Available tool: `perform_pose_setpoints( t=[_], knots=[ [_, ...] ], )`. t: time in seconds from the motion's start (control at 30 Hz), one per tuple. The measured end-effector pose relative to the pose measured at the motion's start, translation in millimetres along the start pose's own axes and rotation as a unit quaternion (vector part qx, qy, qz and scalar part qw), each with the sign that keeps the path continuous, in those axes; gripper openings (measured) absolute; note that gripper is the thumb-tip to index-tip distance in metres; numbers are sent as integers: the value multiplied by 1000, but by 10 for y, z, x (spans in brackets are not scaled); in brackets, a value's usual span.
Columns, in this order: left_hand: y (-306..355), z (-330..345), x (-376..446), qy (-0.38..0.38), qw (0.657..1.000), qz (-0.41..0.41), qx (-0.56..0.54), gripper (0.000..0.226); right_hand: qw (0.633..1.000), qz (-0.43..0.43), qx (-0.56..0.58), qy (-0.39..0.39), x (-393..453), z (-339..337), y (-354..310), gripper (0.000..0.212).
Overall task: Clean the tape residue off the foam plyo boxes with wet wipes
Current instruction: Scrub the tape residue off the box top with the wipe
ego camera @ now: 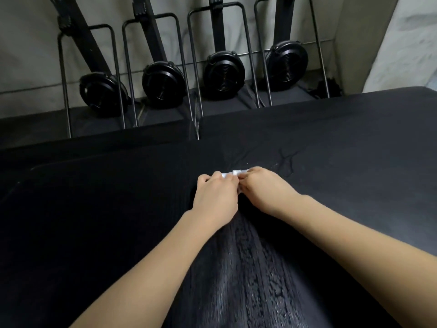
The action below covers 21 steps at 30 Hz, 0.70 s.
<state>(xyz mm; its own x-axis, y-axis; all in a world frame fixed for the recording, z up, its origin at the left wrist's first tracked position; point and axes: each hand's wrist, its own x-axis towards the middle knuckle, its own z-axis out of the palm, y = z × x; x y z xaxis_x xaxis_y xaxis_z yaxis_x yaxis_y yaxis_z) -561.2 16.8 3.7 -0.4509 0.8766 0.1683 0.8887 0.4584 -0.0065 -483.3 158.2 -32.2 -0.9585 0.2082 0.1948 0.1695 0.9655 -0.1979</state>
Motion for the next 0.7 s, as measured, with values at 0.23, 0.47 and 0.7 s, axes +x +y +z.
perform_pose_setpoints(
  t=[0.23, 0.47, 0.7],
  knots=[
    [-418, 181, 1099, 0, 1000, -21, -19, 31, 997, 30, -74, -7, 1051, -24, 500, 34],
    [-616, 291, 1699, -37, 997, -54, -47, 38, 992, 75, -99, -14, 1578, -52, 770, 29],
    [-513, 205, 1536, -36, 998, -45, -32, 30, 994, 97, -53, -6, 1388, -91, 650, 25]
  ],
)
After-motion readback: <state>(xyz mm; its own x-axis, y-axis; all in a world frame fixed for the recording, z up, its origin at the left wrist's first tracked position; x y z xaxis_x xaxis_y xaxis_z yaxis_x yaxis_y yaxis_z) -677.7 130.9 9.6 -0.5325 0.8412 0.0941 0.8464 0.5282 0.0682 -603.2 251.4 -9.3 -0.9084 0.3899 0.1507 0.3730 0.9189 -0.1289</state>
